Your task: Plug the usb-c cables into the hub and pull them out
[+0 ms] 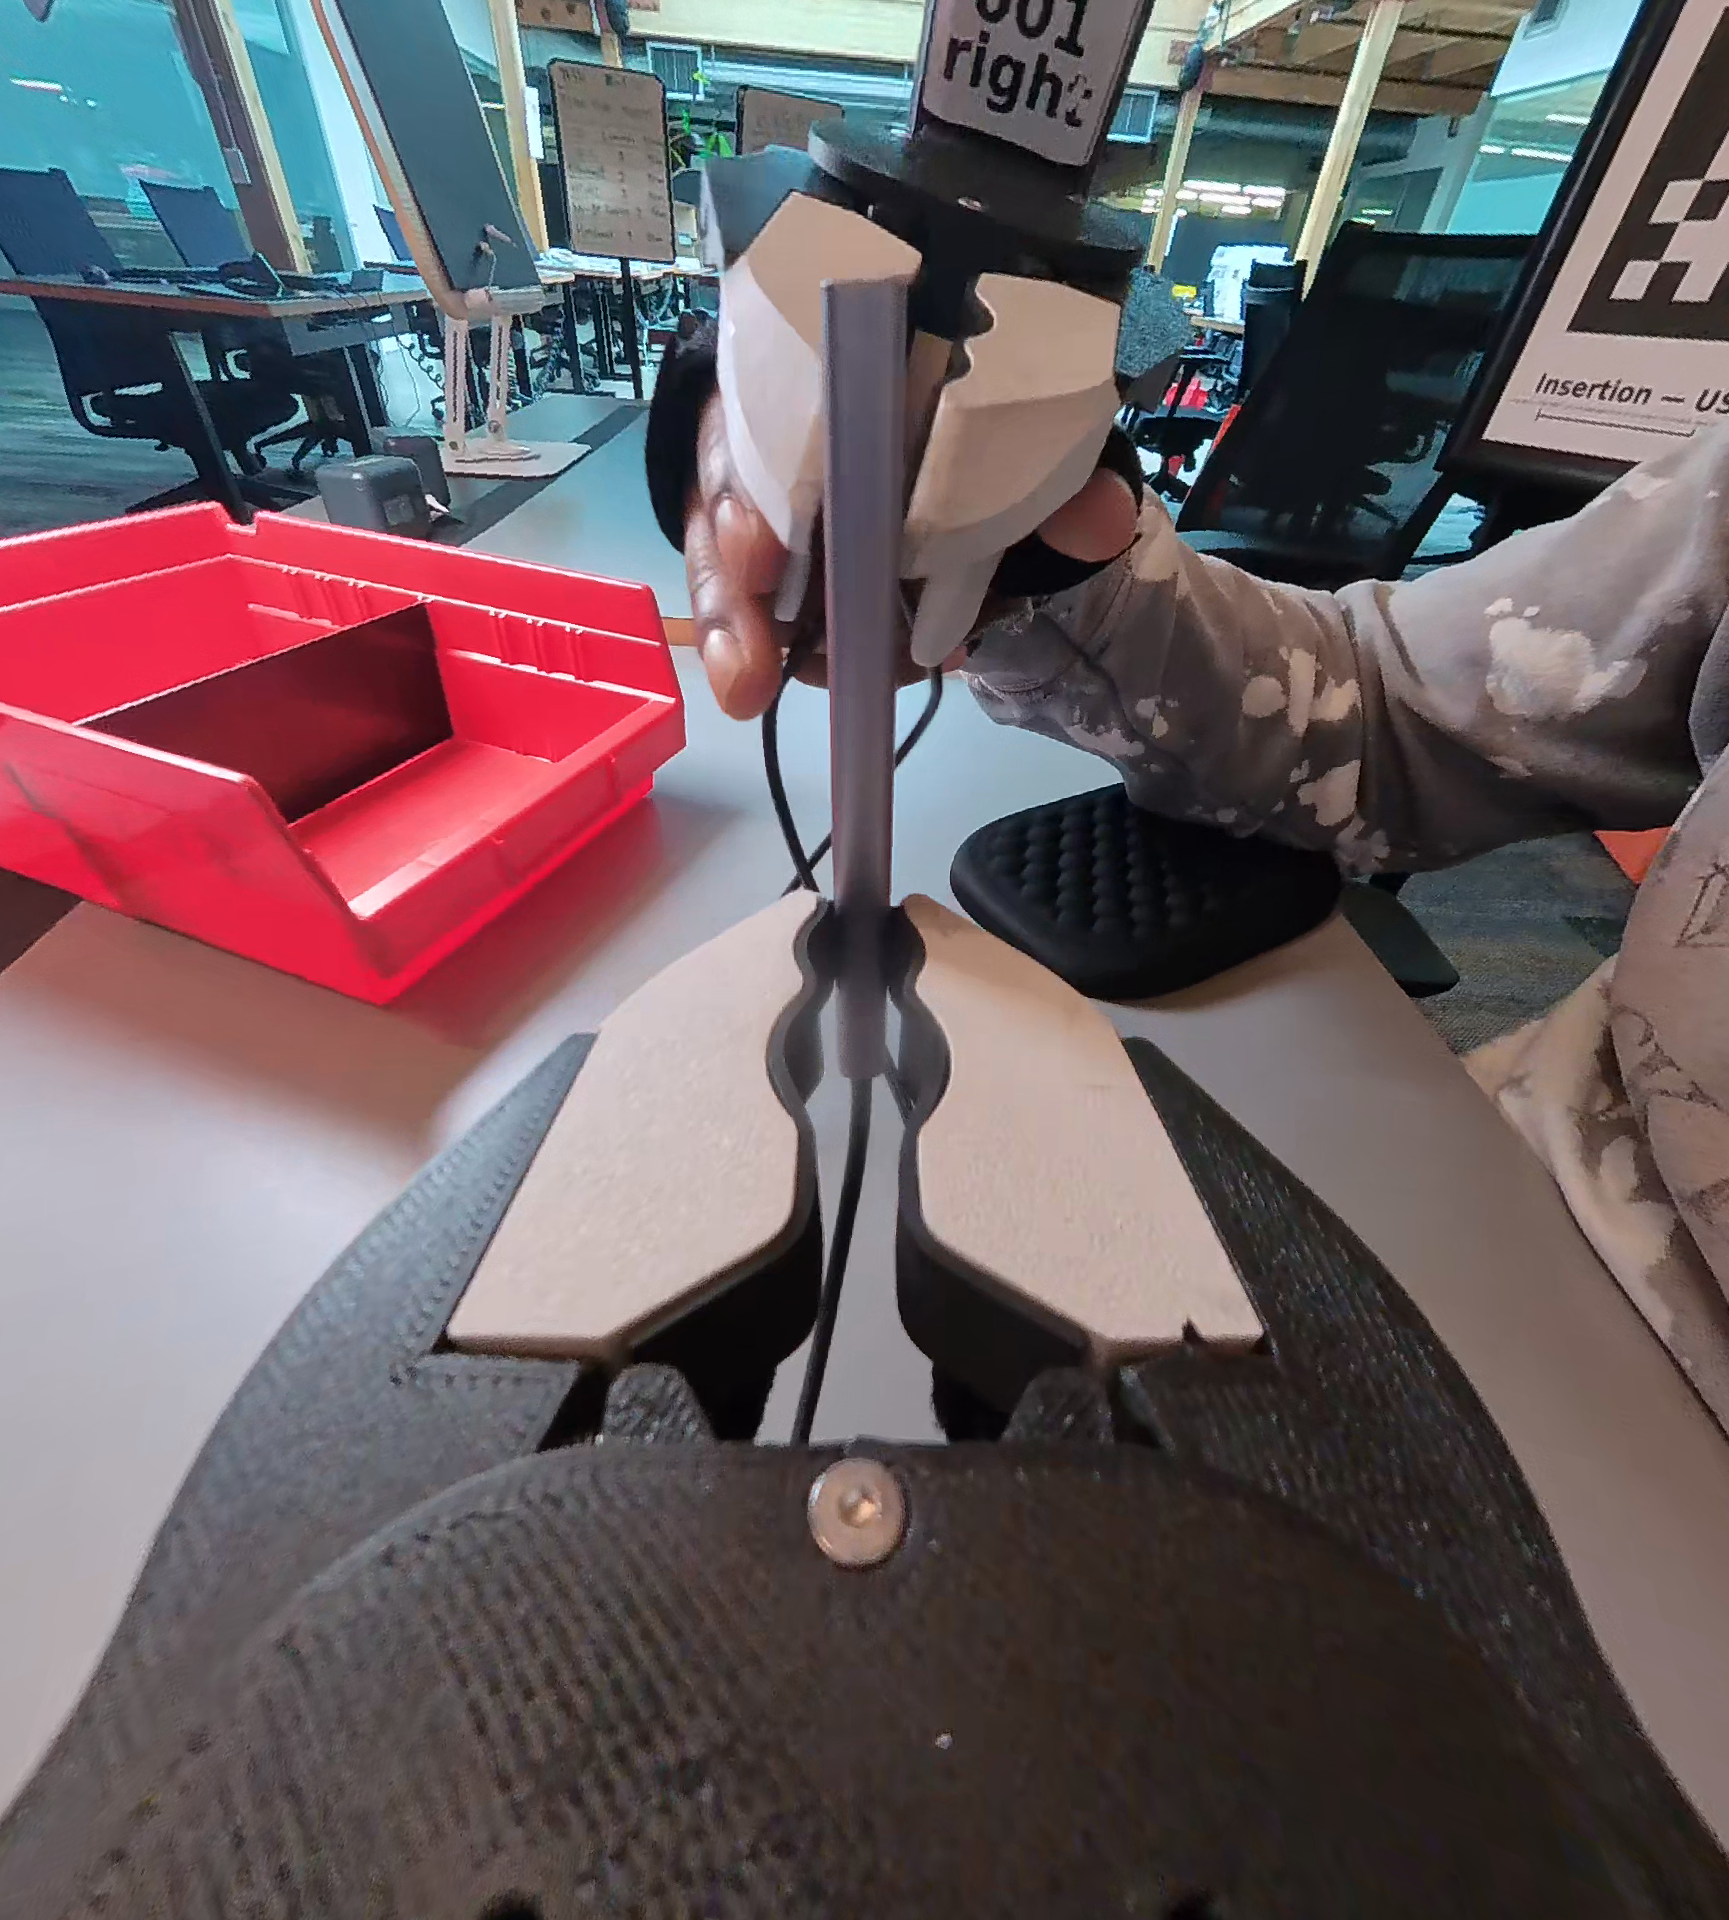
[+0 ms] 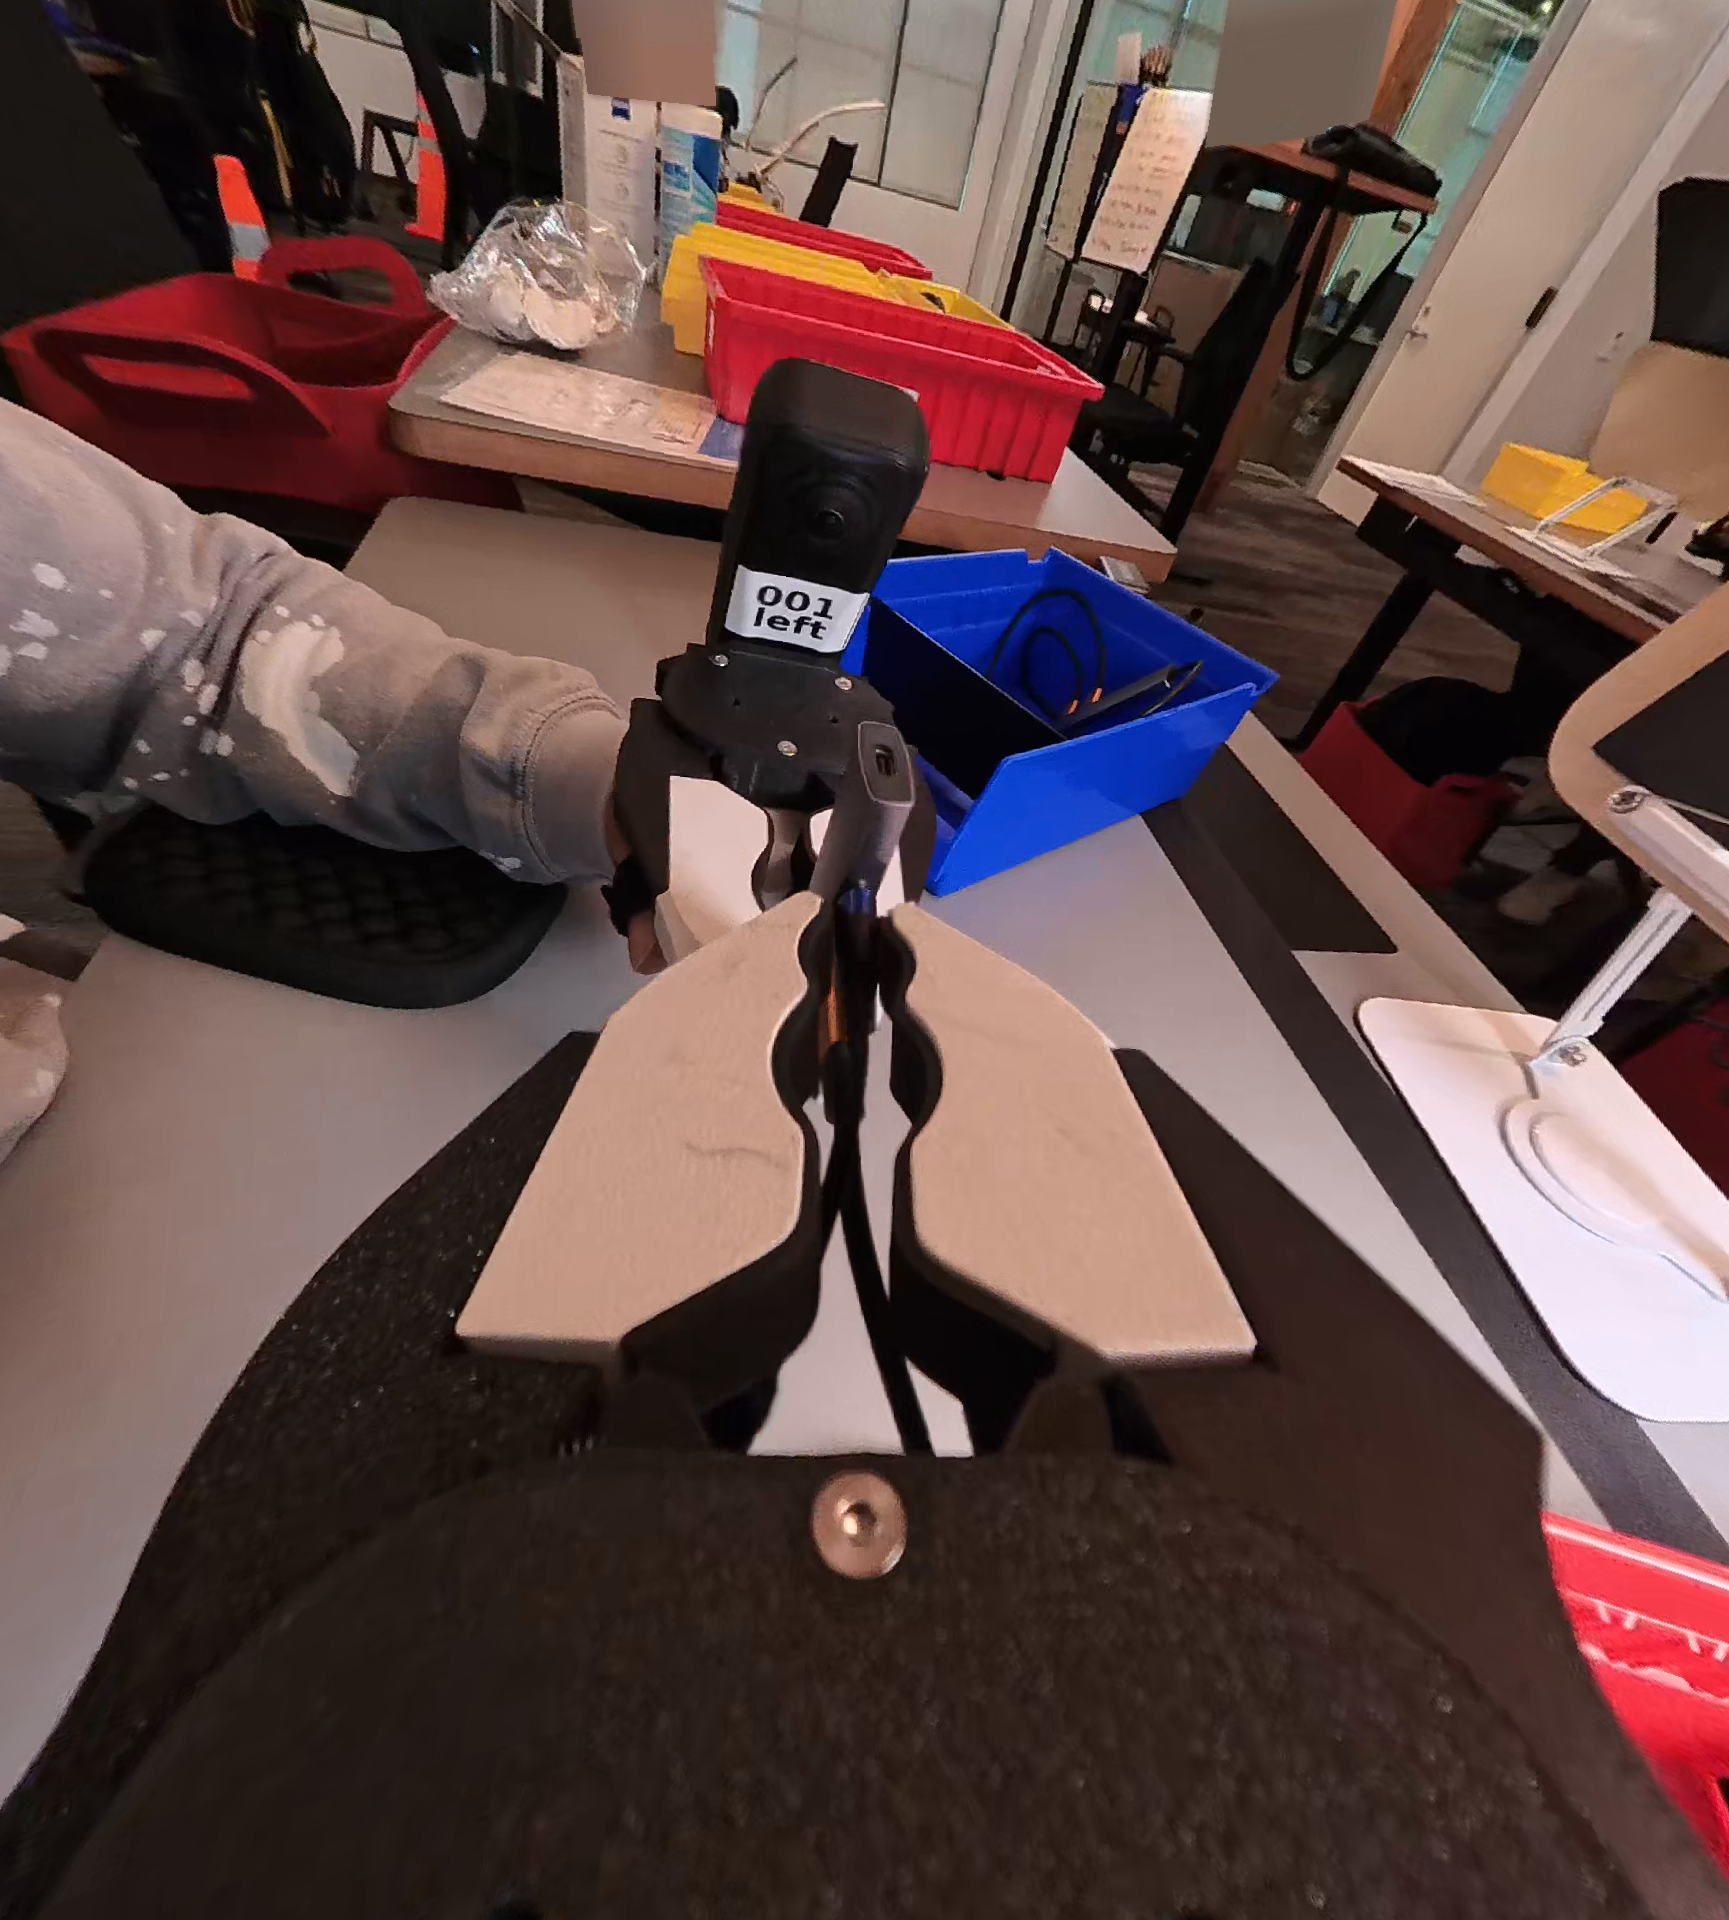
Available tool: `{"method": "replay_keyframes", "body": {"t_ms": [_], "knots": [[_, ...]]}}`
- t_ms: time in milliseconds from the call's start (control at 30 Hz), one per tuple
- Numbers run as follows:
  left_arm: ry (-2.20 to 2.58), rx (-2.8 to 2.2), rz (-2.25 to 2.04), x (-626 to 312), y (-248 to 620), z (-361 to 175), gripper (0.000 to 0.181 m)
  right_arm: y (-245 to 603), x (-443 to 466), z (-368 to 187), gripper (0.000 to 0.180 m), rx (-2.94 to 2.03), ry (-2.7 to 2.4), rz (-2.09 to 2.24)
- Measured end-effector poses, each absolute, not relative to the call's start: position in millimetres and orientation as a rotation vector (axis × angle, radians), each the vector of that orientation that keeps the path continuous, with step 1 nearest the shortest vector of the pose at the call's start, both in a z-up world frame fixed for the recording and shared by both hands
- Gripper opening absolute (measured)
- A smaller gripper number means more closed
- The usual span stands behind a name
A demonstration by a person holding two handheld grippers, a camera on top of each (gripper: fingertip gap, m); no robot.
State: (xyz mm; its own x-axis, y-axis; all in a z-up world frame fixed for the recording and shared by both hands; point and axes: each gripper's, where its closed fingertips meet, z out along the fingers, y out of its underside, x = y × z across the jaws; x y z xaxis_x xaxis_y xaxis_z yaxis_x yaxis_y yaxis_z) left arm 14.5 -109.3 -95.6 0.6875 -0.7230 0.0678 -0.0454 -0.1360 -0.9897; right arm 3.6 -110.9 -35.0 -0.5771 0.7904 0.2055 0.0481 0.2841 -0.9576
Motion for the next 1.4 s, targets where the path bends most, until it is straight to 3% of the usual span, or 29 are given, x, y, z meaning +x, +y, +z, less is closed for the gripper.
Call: {"method": "replay_keyframes", "body": {"t_ms": [233, 333, 1067, 1200, 1400], "knots": [[0.679, -1.600, -0.563, 12.2, -115.0, -74.4, 0.019, -120.7, 4.7, -41.7, 0.007, -0.761, -1.910, 1.386], [0.717, -1.601, -0.542, 14.6, -119.6, -69.9, 0.010, -126.9, 3.7, -47.1, 0.007, -0.763, -1.936, 1.393], [0.573, -1.392, -0.640, 4.3, -125.2, -31.6, 0.009, -124.9, 3.1, -36.1, 0.007, -0.735, -1.799, 1.608], [0.384, -1.145, -0.713, -54.1, -152.3, 29.7, 0.010, -95.6, 2.6, -64.4, 0.007, -0.834, -1.833, 1.532], [0.427, -1.235, -0.567, -67.8, -163.4, 38.7, 0.010, -40.8, 16.4, -5.1, 0.007, -0.849, -1.621, 1.458]]}}
